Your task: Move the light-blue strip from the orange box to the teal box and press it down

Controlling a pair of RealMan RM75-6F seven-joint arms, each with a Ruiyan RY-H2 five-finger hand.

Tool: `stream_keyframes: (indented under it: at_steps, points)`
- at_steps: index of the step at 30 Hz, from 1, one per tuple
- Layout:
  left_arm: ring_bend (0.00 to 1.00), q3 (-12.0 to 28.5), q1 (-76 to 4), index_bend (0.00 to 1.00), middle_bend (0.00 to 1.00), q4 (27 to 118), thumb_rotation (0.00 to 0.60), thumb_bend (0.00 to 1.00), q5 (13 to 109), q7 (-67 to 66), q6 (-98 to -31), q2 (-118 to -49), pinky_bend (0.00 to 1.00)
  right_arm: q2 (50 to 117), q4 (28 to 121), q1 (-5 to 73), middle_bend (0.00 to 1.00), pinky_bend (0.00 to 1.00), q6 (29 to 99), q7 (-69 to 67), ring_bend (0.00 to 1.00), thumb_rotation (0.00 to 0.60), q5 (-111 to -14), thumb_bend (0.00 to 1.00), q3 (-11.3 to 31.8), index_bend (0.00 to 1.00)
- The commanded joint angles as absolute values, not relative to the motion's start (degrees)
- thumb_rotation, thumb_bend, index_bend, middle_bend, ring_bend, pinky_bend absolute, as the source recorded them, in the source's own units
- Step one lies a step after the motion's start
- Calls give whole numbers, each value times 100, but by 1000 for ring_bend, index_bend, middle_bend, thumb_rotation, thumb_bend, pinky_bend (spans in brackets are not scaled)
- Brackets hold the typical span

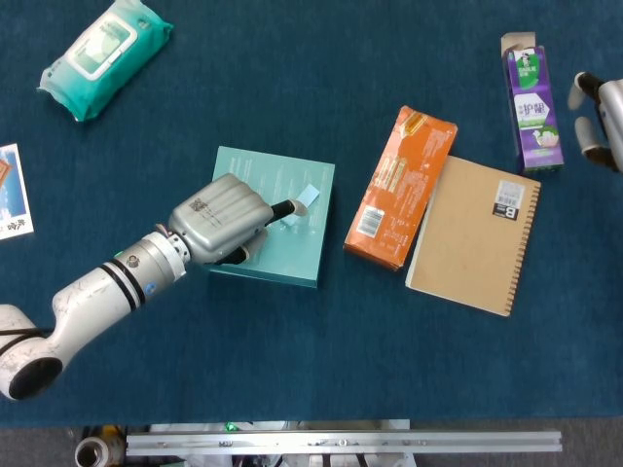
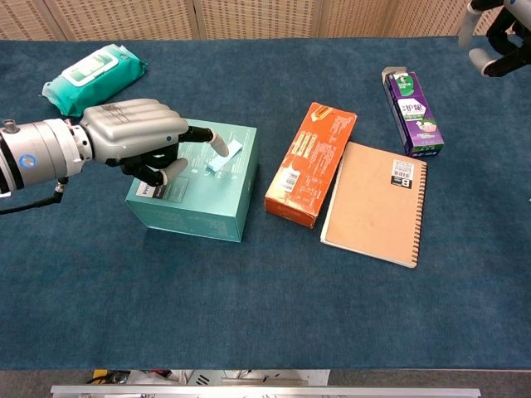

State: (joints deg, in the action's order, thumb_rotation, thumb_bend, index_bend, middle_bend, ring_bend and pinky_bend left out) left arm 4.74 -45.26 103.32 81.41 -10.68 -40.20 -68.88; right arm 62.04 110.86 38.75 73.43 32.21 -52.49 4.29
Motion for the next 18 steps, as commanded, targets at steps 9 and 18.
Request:
stream_keyframes:
  at_steps: [9,18]
  points:
    - [1000,305,-4585,193,1000,10426,600,771,7739,-1476,-4054,-6939,1000,6153,11094,3729,910,1000,7271,3171,1000,600,-5348,409,561,475]
    - [1000,196,-4564,193,1000,10428,600,770,7697,-1462,-4159,-6939,1000,6138,11121,3657,912,1000,7212,3232,1000,600,-5382,409,642,475]
